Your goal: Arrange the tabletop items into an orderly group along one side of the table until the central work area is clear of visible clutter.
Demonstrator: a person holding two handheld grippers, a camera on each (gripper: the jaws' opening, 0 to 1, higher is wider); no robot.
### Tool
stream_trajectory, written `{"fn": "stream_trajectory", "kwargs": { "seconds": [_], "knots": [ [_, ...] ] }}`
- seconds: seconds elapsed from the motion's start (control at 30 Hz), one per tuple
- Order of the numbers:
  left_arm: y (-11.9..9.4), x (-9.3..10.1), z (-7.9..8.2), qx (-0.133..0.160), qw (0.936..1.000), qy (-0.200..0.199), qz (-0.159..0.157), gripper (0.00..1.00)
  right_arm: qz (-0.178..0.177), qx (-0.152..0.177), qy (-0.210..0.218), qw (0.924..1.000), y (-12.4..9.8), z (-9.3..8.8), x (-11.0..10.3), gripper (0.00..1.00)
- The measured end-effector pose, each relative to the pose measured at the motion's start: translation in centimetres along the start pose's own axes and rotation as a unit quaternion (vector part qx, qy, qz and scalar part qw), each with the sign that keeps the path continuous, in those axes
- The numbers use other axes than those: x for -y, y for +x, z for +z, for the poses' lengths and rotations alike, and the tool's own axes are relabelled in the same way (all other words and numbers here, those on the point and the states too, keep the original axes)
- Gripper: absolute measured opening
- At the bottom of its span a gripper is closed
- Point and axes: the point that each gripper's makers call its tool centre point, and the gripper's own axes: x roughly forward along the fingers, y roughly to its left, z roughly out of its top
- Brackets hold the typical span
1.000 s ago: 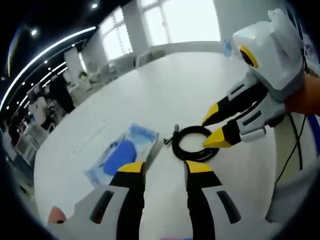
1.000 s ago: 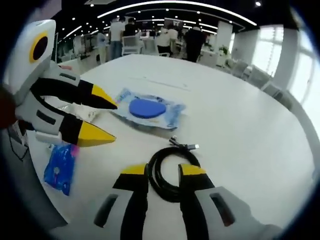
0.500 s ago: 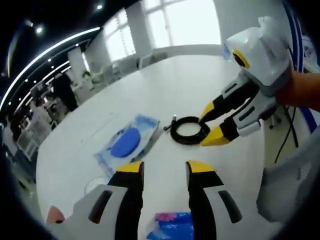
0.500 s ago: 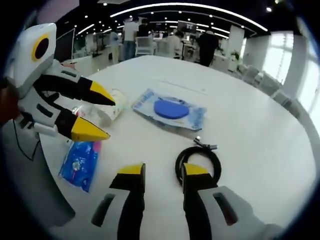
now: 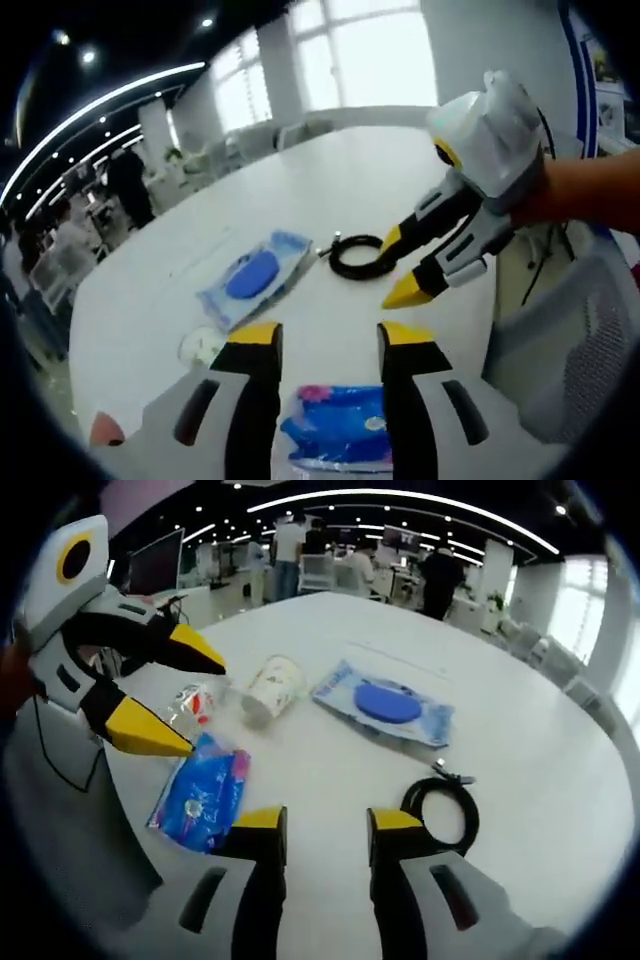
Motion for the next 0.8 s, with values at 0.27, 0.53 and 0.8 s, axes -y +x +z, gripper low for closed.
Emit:
{"fn": "stream_trajectory", "kwargs": {
  "seconds": [0.27,0.53,0.8],
  "knots": [
    [-3.5,-0.1,-0.4,0.031,0.9991,-0.023,-0.016,0.42,0.02,-0.001,-0.013,0.9997,0.3,0.3,-2.3,0.33],
    [-6.3,-0.2,-1.3,0.056,0.997,-0.034,-0.041,0.49,0.041,-0.002,-0.025,0.9989,0.8,1.0,-4.4,0.34],
    [-9.0,-0.7,-1.8,0.089,0.9934,-0.037,-0.062,0.55,0.054,-0.01,-0.039,0.9977,0.8,1.0,-6.7,0.35]
  ]
}}
